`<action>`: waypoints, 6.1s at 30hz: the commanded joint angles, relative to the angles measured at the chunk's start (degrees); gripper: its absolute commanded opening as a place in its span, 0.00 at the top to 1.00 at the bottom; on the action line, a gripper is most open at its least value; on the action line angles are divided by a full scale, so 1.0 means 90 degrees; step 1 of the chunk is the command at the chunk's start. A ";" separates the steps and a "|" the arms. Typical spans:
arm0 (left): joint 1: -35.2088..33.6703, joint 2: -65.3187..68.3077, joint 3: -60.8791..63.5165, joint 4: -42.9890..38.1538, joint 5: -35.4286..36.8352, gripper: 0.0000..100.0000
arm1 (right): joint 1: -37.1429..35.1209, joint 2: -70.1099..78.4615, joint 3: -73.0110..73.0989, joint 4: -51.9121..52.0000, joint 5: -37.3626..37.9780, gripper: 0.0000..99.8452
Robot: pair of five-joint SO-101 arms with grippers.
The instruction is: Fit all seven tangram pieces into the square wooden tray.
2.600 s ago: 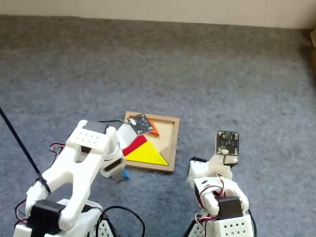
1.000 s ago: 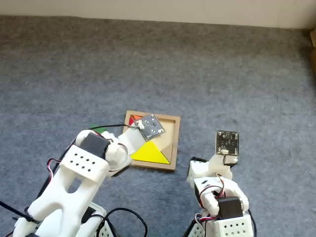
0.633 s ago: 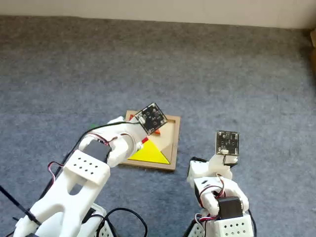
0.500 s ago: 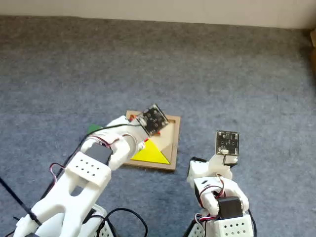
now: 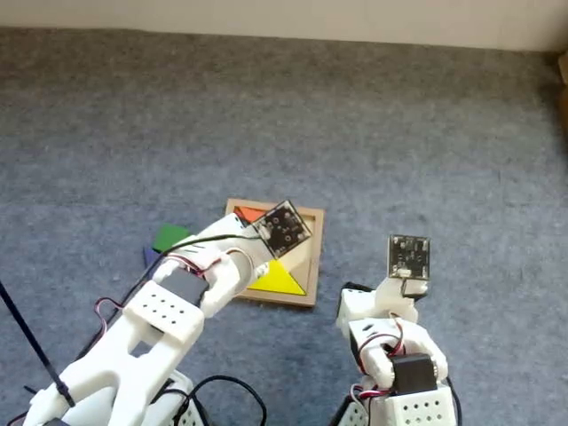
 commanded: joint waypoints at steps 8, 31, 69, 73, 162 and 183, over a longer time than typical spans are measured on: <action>0.0103 -0.0200 -0.0103 0.0801 0.0059 0.81 | 0.0073 -0.0073 0.0737 -0.0200 0.0088 1.00; 0.0435 0.2672 -0.3619 0.2794 0.0869 0.82 | 0.0073 -0.0073 0.0737 -0.0200 0.0088 1.00; 0.0171 0.5475 -0.5270 0.2940 0.0869 0.91 | 0.0073 -0.0073 0.0737 -0.0200 0.0088 1.00; 0.0190 0.5397 -0.5309 0.2940 0.0879 0.92 | 0.0073 -0.0073 0.0737 -0.0200 0.0088 1.00; -0.1187 0.5993 -0.8122 0.5353 0.1231 0.83 | 0.0181 -0.0073 0.0737 -0.0200 0.0088 1.00; -0.1441 0.6842 -0.9138 0.5490 0.1280 0.84 | 0.0181 -0.0073 0.0737 -0.0200 0.0088 1.00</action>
